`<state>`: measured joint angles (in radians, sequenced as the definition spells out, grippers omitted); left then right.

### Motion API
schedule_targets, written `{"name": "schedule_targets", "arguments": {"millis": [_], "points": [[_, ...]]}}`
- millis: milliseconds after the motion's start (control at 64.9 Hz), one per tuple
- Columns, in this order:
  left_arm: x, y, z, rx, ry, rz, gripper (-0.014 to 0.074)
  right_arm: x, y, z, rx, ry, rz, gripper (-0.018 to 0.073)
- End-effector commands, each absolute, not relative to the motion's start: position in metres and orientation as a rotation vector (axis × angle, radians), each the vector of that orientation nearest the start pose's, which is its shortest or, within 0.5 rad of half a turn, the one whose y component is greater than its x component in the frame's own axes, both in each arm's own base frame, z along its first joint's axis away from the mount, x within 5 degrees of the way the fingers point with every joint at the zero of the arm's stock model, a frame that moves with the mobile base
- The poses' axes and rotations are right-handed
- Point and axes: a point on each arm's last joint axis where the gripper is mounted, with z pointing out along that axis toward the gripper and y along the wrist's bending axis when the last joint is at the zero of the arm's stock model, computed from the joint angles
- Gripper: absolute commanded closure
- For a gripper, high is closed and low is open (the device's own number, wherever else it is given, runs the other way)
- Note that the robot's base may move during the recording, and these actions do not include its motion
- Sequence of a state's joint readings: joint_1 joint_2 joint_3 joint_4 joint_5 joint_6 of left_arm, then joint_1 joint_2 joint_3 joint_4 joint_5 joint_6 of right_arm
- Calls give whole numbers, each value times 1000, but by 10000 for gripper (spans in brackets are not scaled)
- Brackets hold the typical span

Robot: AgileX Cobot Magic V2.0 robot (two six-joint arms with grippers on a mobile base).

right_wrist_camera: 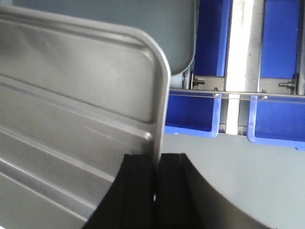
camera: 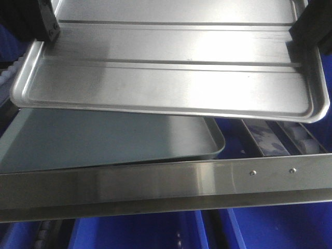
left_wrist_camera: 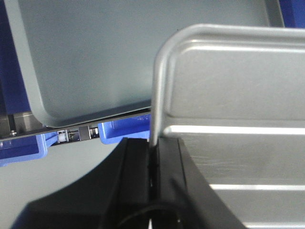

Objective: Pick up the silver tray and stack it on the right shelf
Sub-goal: 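Carry the silver tray over the grey-green tray on the shelf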

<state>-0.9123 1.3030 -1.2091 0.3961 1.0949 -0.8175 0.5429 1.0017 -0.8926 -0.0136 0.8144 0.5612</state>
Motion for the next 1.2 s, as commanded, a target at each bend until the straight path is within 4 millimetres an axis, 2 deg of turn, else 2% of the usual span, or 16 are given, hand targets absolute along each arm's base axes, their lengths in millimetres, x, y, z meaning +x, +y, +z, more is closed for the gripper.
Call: {"name": "schedule_targets", "arguments": {"millis": [0,1187], "points": [[179,-149,368,168,2488,179,689,165,86,339,-39,2447,329,503],[179,-147,368,170,2494,213,689,167,88,340,-41,2417,350,503]]}}
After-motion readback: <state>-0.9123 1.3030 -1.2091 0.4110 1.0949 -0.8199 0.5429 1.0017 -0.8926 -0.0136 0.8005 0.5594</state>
